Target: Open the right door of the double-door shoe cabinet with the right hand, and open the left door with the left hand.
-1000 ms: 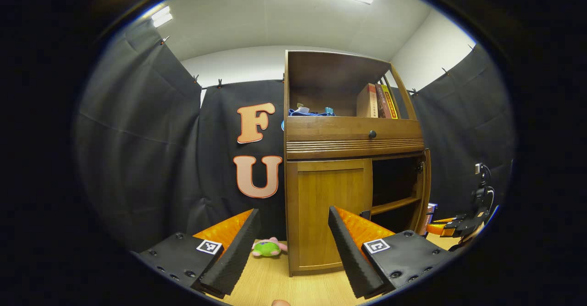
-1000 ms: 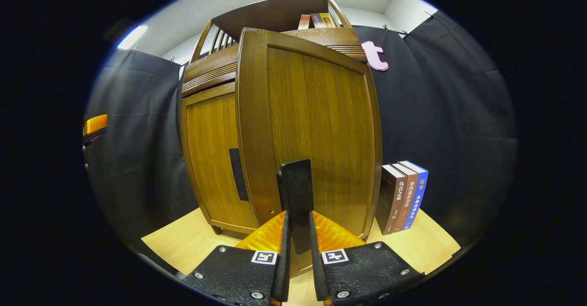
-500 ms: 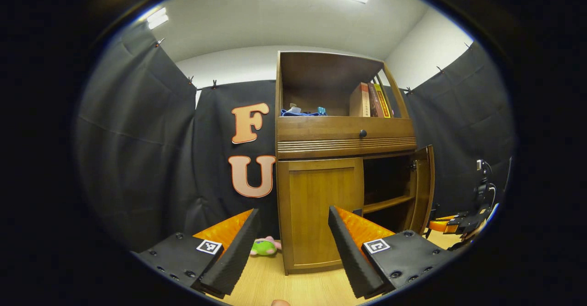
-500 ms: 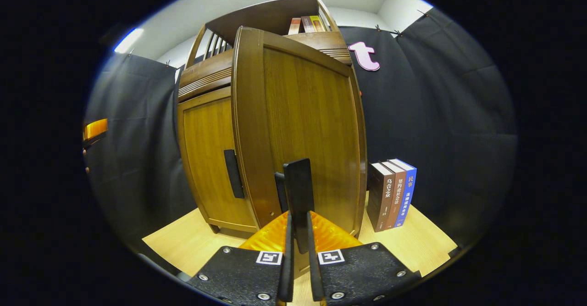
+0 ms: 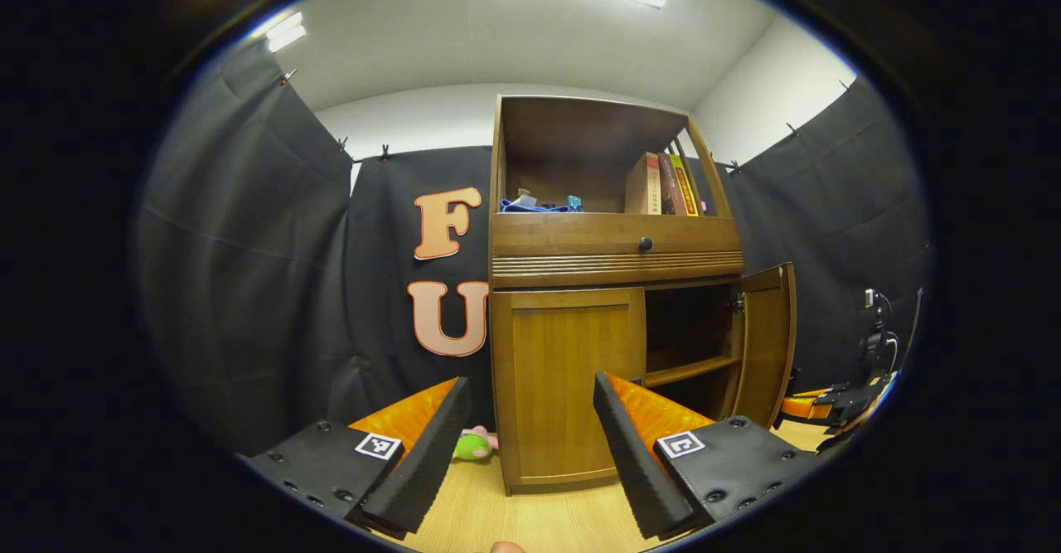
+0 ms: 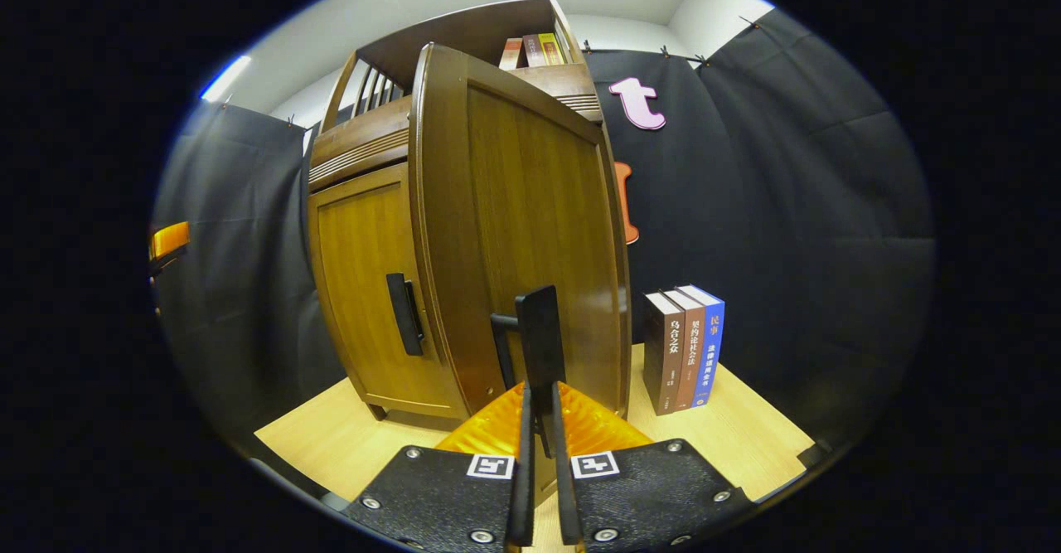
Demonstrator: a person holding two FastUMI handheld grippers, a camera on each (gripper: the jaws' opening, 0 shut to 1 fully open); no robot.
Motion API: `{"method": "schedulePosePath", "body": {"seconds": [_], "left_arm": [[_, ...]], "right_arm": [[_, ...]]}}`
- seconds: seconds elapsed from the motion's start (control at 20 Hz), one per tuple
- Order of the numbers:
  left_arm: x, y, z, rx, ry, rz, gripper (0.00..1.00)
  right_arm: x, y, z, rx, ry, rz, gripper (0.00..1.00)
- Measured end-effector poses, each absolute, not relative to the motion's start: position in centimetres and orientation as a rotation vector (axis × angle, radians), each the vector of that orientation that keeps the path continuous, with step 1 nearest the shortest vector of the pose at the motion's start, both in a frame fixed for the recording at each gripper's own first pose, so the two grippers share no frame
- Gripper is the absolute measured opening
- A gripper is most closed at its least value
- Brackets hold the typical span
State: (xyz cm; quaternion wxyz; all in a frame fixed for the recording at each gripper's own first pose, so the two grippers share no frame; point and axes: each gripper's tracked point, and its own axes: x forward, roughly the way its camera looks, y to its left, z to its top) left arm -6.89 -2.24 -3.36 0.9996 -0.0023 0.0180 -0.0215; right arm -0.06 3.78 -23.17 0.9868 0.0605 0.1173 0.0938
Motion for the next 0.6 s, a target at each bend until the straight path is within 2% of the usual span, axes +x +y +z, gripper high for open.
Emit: {"method": "schedulePosePath", "body": {"seconds": [0.6], "left_arm": [[-6.3,-4.3,-3.9,-0.006,0.047,-0.062,0.95]], "right_arm": [[-1.0,-0.3,-22.9,0.109,0.234,0.129,0.08]]}}
